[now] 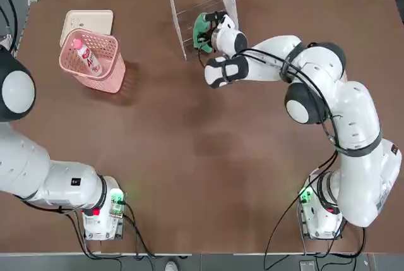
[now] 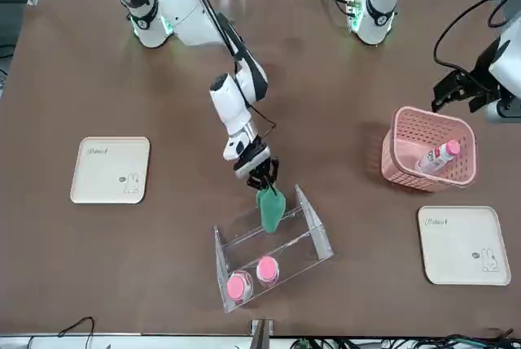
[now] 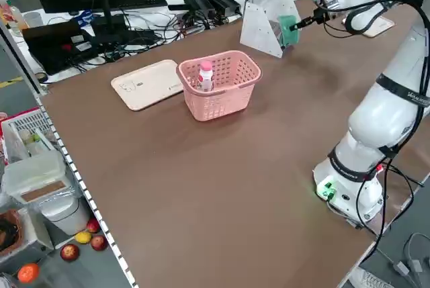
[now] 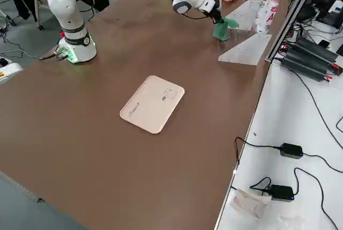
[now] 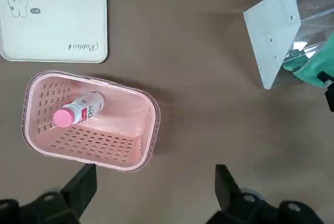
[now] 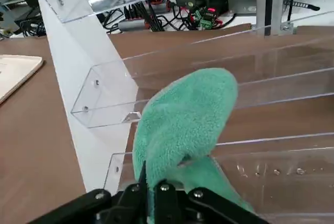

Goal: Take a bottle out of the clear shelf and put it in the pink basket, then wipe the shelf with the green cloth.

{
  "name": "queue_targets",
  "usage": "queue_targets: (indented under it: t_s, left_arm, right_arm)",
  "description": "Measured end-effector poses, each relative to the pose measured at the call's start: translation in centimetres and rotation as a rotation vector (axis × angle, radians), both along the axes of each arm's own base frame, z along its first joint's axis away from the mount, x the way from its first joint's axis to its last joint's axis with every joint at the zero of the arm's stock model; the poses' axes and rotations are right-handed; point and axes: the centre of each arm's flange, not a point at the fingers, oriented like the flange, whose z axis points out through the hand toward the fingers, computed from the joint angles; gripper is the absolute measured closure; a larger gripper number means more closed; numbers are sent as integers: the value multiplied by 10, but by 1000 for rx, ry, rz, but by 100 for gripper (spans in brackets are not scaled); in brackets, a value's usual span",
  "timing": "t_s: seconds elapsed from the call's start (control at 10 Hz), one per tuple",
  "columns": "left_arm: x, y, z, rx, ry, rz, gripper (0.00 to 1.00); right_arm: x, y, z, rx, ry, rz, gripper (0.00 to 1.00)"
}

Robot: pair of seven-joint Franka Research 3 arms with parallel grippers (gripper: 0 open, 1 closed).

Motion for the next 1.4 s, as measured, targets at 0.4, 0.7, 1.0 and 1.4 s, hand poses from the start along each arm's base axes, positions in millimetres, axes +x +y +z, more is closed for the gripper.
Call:
queue_targets:
  t_s: [0.4, 0.7, 1.0, 1.4]
  left_arm:
    - [0, 0, 0, 0, 1, 0, 0]
    - [0, 0, 0, 0, 1, 0, 0]
    - [0, 0, -1, 0, 1, 0, 0]
    - [0, 0, -1, 0, 1, 1, 0]
  right_arm:
    - [-3, 20, 13, 57, -4, -7, 96]
    - [0, 23, 8, 65, -3, -15, 96]
    - [18, -2, -2, 4, -30, -8, 96]
    - [53, -47, -2, -72, -84, 5, 96]
